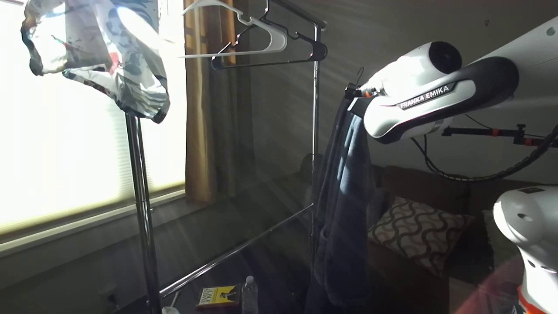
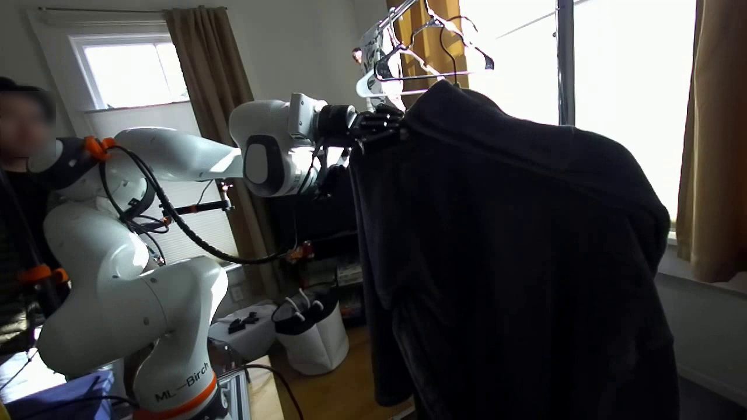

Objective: Move the hanger with the rob to the top rod

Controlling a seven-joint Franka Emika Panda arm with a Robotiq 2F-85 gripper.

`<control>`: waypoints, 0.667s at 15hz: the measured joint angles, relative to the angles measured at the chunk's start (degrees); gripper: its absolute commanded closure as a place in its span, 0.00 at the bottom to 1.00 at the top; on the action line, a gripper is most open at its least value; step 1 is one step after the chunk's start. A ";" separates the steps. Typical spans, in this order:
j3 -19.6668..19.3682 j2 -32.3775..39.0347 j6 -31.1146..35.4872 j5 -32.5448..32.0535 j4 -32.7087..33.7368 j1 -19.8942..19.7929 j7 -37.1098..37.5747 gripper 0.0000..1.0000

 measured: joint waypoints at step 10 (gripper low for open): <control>-14.24 6.97 -10.10 -0.15 6.29 9.63 -19.09 0.98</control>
